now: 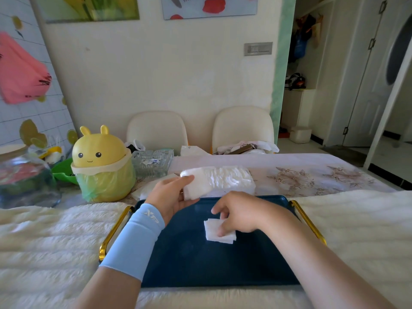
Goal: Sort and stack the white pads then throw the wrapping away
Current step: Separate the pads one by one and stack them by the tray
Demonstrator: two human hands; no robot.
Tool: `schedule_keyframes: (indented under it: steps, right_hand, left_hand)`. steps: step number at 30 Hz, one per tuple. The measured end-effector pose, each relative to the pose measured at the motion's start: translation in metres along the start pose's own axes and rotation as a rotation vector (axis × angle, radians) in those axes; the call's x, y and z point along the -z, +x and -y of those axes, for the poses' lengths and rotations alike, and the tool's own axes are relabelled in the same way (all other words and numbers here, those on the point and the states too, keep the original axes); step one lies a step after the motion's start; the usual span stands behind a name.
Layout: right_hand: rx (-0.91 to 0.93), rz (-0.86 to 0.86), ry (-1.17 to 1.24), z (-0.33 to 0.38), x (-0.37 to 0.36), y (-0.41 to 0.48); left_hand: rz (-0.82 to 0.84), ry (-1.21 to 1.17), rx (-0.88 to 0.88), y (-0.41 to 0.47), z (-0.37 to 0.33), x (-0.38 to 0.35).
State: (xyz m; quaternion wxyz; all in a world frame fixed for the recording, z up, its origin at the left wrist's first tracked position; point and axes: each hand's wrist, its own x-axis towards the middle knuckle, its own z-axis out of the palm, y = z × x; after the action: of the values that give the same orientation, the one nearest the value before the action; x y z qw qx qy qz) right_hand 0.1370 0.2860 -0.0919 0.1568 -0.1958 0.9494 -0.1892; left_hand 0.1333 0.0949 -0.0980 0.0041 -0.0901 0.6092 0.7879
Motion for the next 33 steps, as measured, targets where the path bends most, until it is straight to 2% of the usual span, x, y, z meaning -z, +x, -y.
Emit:
schedule_keyframes:
  steps: [4, 6, 8, 12, 14, 23, 27, 30, 33]
  right_hand:
    - [-0.013, 0.046, -0.021, -0.001, 0.003, -0.002]
    - [0.006, 0.029, 0.061, -0.004, 0.007, -0.003]
    - [0.037, -0.032, 0.275, -0.009, 0.011, -0.004]
    - [0.099, -0.111, 0.872, -0.016, 0.020, -0.005]
    - [0.101, -0.135, 0.991, -0.018, 0.022, -0.004]
    - [0.086, -0.357, 0.904, -0.013, 0.017, 0.001]
    - [0.019, -0.432, 0.894, -0.007, 0.013, 0.002]
    - [0.003, -0.461, 0.859, -0.004, 0.012, 0.001]
    - [0.078, -0.508, 0.888, -0.001, 0.013, 0.000]
  left_hand:
    - [0.003, 0.044, 0.001, -0.001, 0.004, -0.003]
    - [0.001, 0.065, -0.003, -0.002, 0.005, -0.004]
    - [-0.005, 0.087, -0.011, -0.002, 0.006, -0.004]
    - [-0.024, 0.094, -0.010, -0.001, 0.006, -0.005]
    - [-0.018, 0.094, -0.002, -0.002, 0.007, -0.006]
    - [0.163, -0.003, 0.051, -0.012, 0.002, -0.017]
    - [0.309, 0.063, 0.010, -0.017, 0.001, -0.017]
    - [0.309, 0.080, -0.018, -0.017, 0.003, -0.017]
    - [0.282, 0.075, -0.030, -0.016, 0.004, -0.018]
